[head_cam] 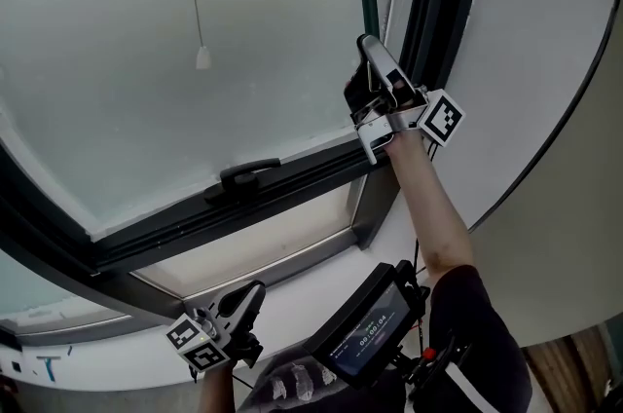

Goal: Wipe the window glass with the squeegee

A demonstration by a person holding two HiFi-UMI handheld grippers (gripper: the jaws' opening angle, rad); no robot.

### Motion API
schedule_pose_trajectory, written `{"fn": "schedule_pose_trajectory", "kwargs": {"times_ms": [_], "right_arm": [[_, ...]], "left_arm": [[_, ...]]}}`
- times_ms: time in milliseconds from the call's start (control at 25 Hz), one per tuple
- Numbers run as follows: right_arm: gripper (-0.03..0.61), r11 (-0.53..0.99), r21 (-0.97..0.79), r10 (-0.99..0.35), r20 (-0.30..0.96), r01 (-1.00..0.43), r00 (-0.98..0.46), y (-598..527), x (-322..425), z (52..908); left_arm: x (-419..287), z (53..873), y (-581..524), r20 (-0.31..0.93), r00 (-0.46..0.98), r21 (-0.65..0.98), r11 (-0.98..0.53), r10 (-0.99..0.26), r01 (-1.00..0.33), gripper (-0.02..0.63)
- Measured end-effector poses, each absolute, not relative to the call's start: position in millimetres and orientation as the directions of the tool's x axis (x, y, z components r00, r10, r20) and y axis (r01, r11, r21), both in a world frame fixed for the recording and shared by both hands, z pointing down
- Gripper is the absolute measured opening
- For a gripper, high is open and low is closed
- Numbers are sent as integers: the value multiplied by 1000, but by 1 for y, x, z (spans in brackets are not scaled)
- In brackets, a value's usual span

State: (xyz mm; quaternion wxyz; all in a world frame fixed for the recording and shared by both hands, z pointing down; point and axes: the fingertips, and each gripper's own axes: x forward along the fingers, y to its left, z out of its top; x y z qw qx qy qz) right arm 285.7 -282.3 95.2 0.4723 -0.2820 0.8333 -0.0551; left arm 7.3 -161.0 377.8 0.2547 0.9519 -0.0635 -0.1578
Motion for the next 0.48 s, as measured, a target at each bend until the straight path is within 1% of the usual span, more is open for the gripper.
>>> {"fn": "schedule_pose_trajectory", "kwargs": {"times_ms": [160,320,480], "right_arm": [[91,835,-375,-528,-752,-404,-394,-283,286,120],[91,830,-395,-541,-743,-395,-393,-281,285,140],[91,823,-414,-555,-734,-390,-392,-278,286,157]], "left_arm": [[9,387,-158,-264,943,508,-861,-201,-41,5],[5,407,-156,-202,958,497,-864,-204,-79,6],[6,409,-150,-188,962,501,-862,-197,-79,5]]}}
